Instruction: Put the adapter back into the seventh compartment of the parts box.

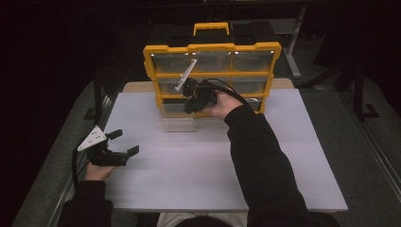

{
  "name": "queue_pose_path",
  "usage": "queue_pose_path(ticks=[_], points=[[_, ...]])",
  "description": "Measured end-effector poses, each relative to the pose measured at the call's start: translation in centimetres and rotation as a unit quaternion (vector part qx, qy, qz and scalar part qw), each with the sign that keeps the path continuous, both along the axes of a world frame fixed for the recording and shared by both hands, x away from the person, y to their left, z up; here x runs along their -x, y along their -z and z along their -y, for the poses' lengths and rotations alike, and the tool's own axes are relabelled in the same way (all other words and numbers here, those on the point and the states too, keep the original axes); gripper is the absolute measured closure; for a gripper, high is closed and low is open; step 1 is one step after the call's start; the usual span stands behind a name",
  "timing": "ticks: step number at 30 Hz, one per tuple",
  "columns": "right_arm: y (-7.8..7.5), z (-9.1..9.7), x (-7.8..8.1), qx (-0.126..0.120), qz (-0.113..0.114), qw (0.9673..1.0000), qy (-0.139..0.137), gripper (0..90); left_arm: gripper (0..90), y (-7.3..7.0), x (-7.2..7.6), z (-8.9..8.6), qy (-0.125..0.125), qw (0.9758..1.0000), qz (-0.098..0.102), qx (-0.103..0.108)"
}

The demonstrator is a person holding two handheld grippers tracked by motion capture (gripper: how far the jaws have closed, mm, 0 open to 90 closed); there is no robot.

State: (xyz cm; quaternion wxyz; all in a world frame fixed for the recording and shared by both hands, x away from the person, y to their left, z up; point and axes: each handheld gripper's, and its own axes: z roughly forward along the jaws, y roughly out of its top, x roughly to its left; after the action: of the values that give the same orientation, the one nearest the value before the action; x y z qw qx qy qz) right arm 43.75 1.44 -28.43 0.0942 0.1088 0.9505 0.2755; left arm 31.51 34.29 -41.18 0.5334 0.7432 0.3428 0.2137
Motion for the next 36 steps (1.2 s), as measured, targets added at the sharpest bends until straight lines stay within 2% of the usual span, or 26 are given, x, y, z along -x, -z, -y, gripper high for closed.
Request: queue_pose_path(ticks=[19, 27, 36], points=[[0.2, -2.0, -2.0, -0.002, -0.002, 1.0000, 0.001, 75.2, 0.0, 0.0, 0.1, -0.1, 0.000, 1.0000, 0.000, 0.002], [1.0, -2.5, -2.5, 0.005, 0.002, 1.0000, 0.002, 75.2, 0.0, 0.0, 0.1, -0.1, 0.000, 1.0000, 0.000, 0.001], [2.0, -3.3, -3.0, 0.007, -0.004, 1.0000, 0.004, 75.2, 0.0, 0.0, 0.1, -0.2, 0.000, 1.0000, 0.000, 0.001]])
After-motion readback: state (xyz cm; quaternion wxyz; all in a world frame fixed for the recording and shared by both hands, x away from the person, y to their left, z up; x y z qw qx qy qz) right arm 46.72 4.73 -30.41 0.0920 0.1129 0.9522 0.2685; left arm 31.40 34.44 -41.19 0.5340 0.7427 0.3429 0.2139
